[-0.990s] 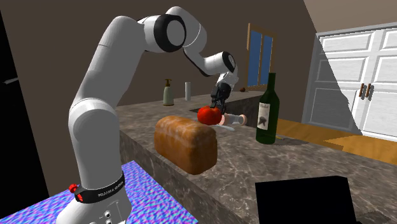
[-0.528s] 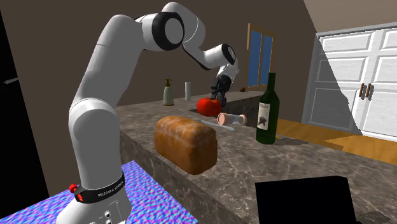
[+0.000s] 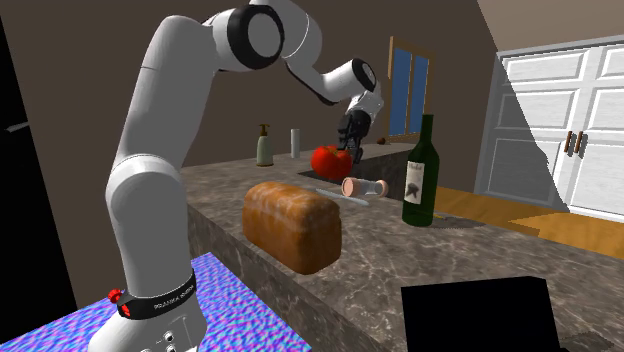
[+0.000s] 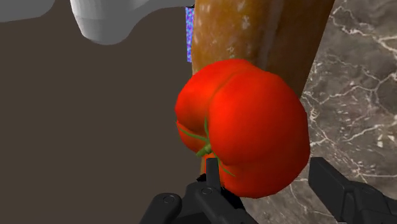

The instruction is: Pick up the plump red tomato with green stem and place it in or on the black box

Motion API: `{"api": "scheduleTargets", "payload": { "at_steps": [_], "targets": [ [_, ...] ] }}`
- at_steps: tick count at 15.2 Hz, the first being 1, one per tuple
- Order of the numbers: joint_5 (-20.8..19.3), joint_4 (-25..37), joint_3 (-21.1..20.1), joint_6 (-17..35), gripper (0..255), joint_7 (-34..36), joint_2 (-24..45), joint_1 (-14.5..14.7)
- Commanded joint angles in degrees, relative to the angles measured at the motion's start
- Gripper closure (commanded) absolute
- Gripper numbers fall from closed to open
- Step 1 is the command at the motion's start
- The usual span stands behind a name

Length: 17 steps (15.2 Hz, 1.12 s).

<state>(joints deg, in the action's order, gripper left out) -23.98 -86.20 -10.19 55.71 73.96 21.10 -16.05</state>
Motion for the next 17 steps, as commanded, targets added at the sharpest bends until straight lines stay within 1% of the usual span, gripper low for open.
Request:
{"api": "scheduleTargets", "payload": {
  "at_steps": [1, 5, 9, 17],
  "targets": [
    [-1.6, -2.1, 0.8, 1.6, 255, -2.4, -1.4, -1.7],
    [-4.5, -6.5, 2.6, 5.0, 255, -6.8, -4.4, -5.0],
    [-7.5, -9.7, 4.6, 8.4, 255, -11.2, -6.4, -8.3],
    [-13.4, -12.4, 9.0, 15.1, 255, -19.6, -7.9, -14.5]
  ]
}}
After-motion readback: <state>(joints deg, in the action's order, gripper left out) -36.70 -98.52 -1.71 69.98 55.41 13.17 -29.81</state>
